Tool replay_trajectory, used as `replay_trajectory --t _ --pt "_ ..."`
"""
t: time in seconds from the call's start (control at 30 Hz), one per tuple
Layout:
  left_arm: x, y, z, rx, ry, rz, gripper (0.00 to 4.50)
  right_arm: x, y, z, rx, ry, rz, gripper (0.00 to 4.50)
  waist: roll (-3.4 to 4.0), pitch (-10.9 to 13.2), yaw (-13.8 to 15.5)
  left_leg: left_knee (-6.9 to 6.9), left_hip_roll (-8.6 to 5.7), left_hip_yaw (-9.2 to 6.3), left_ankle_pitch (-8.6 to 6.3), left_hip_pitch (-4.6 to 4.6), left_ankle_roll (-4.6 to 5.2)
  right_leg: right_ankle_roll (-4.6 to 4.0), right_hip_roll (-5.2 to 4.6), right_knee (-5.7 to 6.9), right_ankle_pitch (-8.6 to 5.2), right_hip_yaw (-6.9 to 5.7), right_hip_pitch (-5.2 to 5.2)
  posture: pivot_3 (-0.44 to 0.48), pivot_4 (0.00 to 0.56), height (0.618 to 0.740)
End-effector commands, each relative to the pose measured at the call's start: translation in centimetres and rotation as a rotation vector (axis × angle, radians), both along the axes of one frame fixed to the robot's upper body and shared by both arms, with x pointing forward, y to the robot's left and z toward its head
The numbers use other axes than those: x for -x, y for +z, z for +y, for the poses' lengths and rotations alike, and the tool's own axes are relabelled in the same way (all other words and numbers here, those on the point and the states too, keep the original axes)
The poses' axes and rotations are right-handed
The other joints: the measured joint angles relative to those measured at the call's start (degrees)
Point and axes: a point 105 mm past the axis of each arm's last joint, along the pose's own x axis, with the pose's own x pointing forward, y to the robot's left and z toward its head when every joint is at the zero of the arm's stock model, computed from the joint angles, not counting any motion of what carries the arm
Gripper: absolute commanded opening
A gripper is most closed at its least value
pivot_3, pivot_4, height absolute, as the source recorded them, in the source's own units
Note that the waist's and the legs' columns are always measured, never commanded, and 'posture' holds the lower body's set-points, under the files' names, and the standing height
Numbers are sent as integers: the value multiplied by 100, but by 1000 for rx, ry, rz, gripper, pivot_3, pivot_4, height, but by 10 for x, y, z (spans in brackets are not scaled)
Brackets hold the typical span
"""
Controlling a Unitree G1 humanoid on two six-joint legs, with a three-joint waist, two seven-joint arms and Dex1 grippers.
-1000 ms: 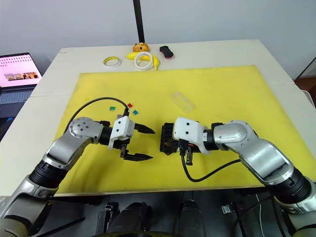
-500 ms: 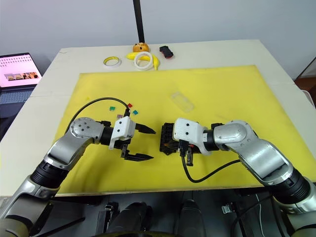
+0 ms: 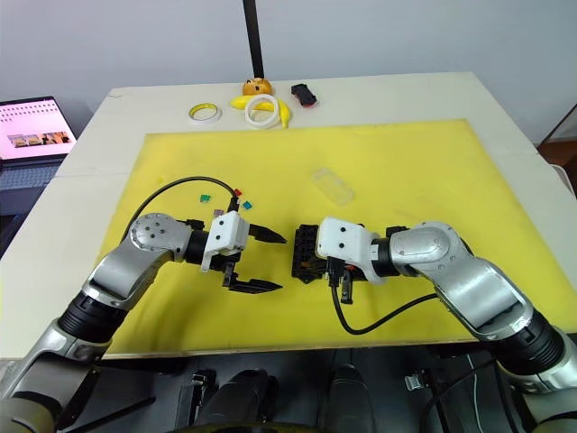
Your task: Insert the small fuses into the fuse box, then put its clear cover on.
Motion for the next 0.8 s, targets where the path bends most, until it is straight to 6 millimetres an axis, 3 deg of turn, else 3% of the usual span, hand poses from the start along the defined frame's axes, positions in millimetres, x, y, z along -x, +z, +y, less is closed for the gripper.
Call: replay_trajectory --t 0.03,0.6,0.7,0.77,0.8 --pt "0 9 -4 14 -13 -39 4431 2 5 4 -4 23 -29 0 0 0 1 0 0 0 0 0 0 0 0 0 0 0 0 0 150 740" --pt "0 8 -6 15 -14 -41 4431 1 -1 4 28 31 -27 0 0 0 0 1 0 0 0 1 0 0 1 1 0 0 1 0 150 740" --pt "0 7 -6 13 -14 -41 4500 3 4 5 6 37 -25 1010 0 0 -1 1 0 0 0 1 0 0 1 1 0 0 1 0 150 740" --pt "-1 7 -6 13 -14 -41 4500 5 16 7 -47 40 -25 1914 0 0 0 1 0 0 0 1 0 0 1 1 0 0 1 0 150 740" --pt "-1 8 -5 12 -14 -41 4500 6 23 7 -77 40 -21 1914 0 0 2 1 1 0 0 0 0 0 1 1 0 0 1 0 150 740"
